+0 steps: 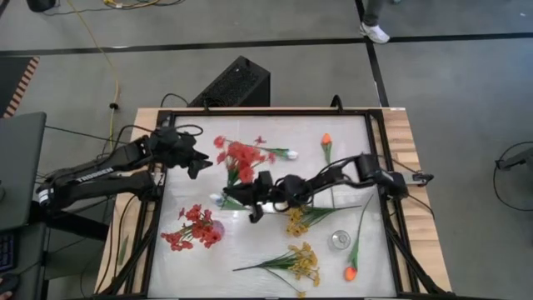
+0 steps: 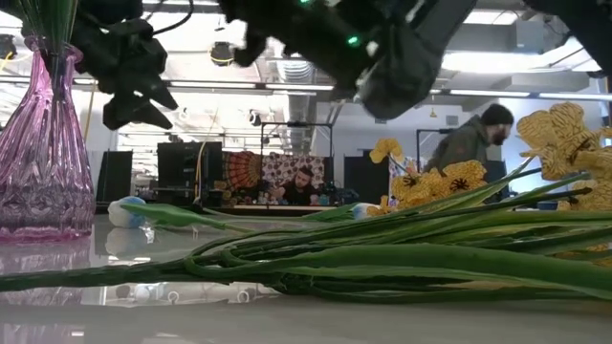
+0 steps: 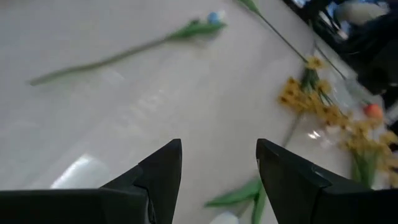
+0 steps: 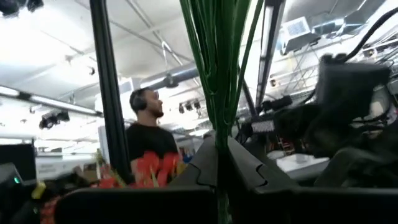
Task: Sort flowers into vase by color
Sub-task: Put the red flowers into the purple vase
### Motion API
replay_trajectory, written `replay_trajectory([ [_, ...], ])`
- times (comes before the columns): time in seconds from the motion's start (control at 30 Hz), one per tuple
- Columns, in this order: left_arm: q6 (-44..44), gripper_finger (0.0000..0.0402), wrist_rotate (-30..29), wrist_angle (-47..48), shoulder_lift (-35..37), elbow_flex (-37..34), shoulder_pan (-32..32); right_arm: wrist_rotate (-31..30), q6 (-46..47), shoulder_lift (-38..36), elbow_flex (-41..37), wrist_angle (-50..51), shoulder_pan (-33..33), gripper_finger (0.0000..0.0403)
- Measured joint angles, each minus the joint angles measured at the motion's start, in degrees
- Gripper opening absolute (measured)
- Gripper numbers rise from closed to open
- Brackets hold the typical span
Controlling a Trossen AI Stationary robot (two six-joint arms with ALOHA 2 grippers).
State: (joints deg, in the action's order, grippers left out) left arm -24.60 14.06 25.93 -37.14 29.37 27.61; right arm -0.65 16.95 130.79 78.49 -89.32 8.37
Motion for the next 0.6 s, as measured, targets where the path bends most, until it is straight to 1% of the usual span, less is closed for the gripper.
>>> replay_trajectory([
  [0.13, 2.2, 0.0194, 2.6, 0.5, 0.0, -0.6, -0.7, -2.6, -1.7, 5.3, 7.4, 0.3, 1.2, 0.0033],
  [0.23, 3.8, 0.0194, 5.4, 0.1, 0.2, -0.6, -0.7, -6.4, -4.2, 8.3, 10.6, 0.4, 1.9, 0.0033],
  [0.33, 4.6, 0.0194, 7.2, 0.2, 0.2, -0.6, -0.7, -9.3, -5.4, 10.3, 11.9, 0.9, 2.4, 0.0033],
  [0.47, 4.8, 0.0194, 9.2, 0.2, 0.2, -0.6, -0.7, -11.5, -5.7, 10.2, 12.2, 3.5, 3.0, 0.0033],
  [0.6, 4.6, 0.0194, 10.1, 0.2, 0.2, -0.6, -0.7, -11.6, -6.6, 10.3, 12.1, 2.9, 3.5, 0.0033],
])
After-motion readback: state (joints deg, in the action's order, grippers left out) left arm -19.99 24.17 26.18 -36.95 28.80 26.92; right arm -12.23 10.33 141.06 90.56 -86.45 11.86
